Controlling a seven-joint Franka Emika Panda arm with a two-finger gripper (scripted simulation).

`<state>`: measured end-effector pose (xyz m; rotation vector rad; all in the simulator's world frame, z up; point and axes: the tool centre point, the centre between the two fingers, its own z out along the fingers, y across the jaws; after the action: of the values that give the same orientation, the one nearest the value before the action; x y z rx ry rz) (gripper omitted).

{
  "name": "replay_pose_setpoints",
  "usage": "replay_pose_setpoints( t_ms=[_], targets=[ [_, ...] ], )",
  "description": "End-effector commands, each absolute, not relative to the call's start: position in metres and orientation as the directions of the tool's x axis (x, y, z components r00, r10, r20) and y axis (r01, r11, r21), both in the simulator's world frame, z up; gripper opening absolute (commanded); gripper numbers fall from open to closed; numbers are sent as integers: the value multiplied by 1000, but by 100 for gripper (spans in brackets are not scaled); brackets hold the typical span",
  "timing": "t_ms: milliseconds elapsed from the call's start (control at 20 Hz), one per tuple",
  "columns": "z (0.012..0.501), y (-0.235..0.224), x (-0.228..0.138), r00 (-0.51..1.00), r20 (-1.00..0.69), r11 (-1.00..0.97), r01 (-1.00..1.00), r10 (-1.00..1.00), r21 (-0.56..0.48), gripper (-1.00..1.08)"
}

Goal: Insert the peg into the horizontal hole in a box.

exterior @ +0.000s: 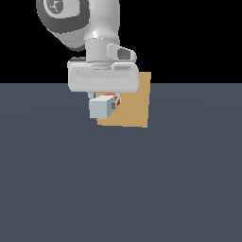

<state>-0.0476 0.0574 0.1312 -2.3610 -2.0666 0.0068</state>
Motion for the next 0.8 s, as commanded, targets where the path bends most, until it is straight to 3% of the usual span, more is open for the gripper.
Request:
replay_pose_setpoints(
  t_ms=[0,750],
  targets=[
    [134,66,-45,131,1,-131,991,991,-1,-100],
    [136,170,-32,132,2,-132,991,991,3,-100]
  ],
)
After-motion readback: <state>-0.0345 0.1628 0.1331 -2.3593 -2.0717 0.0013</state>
